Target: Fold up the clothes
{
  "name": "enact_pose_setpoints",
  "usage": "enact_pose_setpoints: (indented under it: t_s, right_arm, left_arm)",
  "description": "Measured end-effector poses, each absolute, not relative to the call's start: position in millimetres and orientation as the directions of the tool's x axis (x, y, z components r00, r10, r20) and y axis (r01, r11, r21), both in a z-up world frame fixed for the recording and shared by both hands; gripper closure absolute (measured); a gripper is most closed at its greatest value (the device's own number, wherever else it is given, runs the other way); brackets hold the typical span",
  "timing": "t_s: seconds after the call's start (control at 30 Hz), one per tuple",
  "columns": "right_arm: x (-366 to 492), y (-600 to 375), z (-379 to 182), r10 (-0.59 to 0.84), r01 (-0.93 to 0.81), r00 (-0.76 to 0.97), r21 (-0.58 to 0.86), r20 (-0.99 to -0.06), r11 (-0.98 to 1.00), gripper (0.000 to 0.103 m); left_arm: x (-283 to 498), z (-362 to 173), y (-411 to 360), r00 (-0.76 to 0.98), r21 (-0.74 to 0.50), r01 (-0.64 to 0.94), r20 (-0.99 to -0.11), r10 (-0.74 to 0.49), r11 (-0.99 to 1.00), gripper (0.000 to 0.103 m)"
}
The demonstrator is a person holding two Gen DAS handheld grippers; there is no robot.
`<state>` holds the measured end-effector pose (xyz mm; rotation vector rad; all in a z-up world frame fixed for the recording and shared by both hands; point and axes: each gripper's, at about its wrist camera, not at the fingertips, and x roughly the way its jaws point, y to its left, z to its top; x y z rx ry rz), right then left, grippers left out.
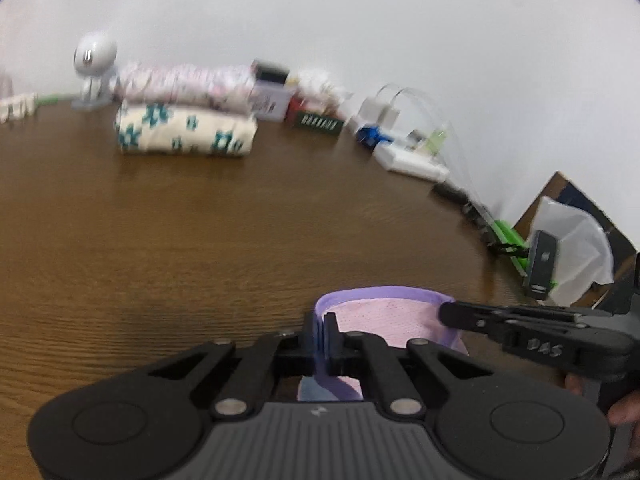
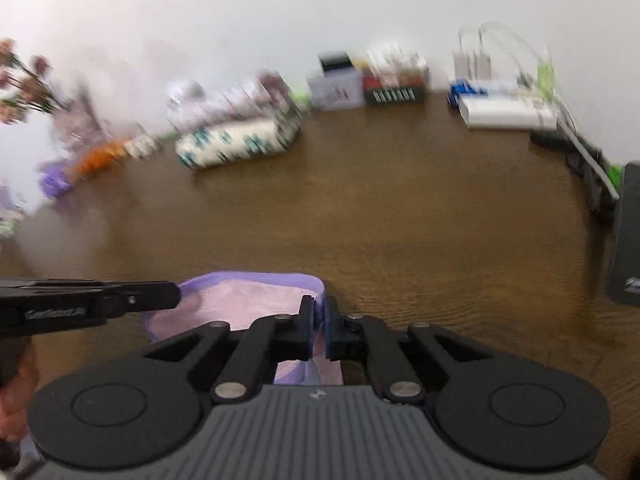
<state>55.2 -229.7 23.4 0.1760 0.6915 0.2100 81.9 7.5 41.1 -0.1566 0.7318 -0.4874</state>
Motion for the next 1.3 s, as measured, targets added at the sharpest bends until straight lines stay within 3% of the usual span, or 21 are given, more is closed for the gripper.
enact_pose_setpoints:
  t_s: [0.17,0.27,0.53,0.63,0.77,0.83,0.9,1.03,1.1,1.2,1.3]
  right_arm:
    - [-4.8,-258.2,49.6,0.376,-0.252,0.755,0.292,-0.537,0.923,0.099]
    - [-39.9,-258.2,52.0,0.391,-0.309,0.751,0.239,-0.532,0.92,0.099]
    - [-106.8,-231.3,21.6,0.33,-0.38,0.73,0.046,-0.598,0.924,0.097]
    - [-118.4,-225.4,25.0,0.317,-0.393,0.734,0.005,-0.601,0.919,0.085]
    - [-133.6,-227.8,51.9,0.385,-0.413,0.766,0.065,-0.515,0.908,0.057]
    - [-136.1,-227.5,65.7,0.456,-0.44,0.767,0.147,-0.451,0.886,0.054]
    - [-120.6,-216.7,60.3,0.444,-0.418,0.764,0.165,-0.468,0.894,0.055]
    - [-85.1,-200.0,40.8,0.395,-0.333,0.743,0.213,-0.541,0.919,0.063]
    - [-76.9,-197.9,29.3,0.387,-0.314,0.723,0.227,-0.572,0.922,0.066]
    - [-82.2,-197.6,18.9,0.384,-0.326,0.718,0.208,-0.581,0.922,0.066]
    - [-91.2,-204.0,14.6,0.388,-0.323,0.718,0.217,-0.579,0.921,0.066]
  left_arm:
    - [15.2,60.2,7.0,0.717,-0.217,0.415,-0.52,-0.465,0.883,0.102]
    - [-27.4,64.1,4.1,0.789,-0.072,0.432,-0.453,-0.415,0.899,0.102]
    - [-77.2,27.2,4.1,0.802,0.048,0.422,-0.485,-0.348,0.905,0.101]
    - [-95.0,27.1,-0.9,0.835,0.145,0.438,-0.432,-0.341,0.887,0.1]
    - [-114.7,29.0,-3.2,0.738,0.175,0.631,-0.437,-0.514,0.756,0.093]
    - [-122.0,28.8,-4.1,0.692,0.187,0.692,-0.446,-0.568,0.697,0.093]
    - [-126.0,28.2,-4.8,0.647,0.196,0.739,-0.475,-0.597,0.645,0.093]
    - [-129.1,39.9,13.9,0.578,0.065,0.783,-0.443,-0.685,0.618,0.09]
    - [-126.7,48.8,28.0,0.603,-0.026,0.748,-0.39,-0.696,0.663,0.075]
    - [-107.0,56.8,40.1,0.684,-0.161,0.623,-0.363,-0.633,0.765,0.068]
    - [-83.7,50.3,32.8,0.719,-0.247,0.502,-0.413,-0.559,0.829,0.062]
